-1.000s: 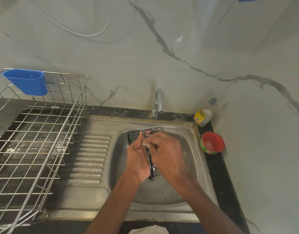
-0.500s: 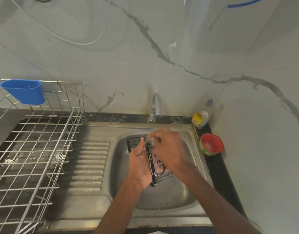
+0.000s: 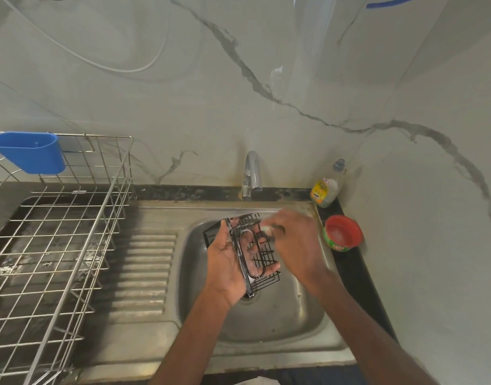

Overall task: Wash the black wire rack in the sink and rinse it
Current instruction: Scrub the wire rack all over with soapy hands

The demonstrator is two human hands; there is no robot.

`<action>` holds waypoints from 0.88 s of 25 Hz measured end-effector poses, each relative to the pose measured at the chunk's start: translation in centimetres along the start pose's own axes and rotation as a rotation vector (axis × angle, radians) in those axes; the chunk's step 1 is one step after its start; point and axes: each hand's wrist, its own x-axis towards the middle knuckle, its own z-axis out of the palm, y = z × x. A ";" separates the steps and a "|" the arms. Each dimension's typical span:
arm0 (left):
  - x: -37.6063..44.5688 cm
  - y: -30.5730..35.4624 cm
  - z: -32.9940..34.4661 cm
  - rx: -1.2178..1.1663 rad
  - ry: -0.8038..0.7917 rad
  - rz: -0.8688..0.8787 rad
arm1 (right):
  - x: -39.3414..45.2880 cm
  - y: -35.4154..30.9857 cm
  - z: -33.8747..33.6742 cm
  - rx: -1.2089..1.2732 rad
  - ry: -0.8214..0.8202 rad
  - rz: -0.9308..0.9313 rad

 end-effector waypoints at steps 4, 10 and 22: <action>0.0 -0.2 -0.1 -0.026 0.082 0.020 | -4.4 0.5 2.3 0.130 0.047 -0.082; -0.2 -0.1 -0.5 -0.054 0.090 0.009 | -2.6 0.1 3.6 0.066 0.113 -0.081; 0.3 0.5 -1.3 -0.027 0.058 0.001 | -4.4 -0.3 3.3 0.187 0.084 0.011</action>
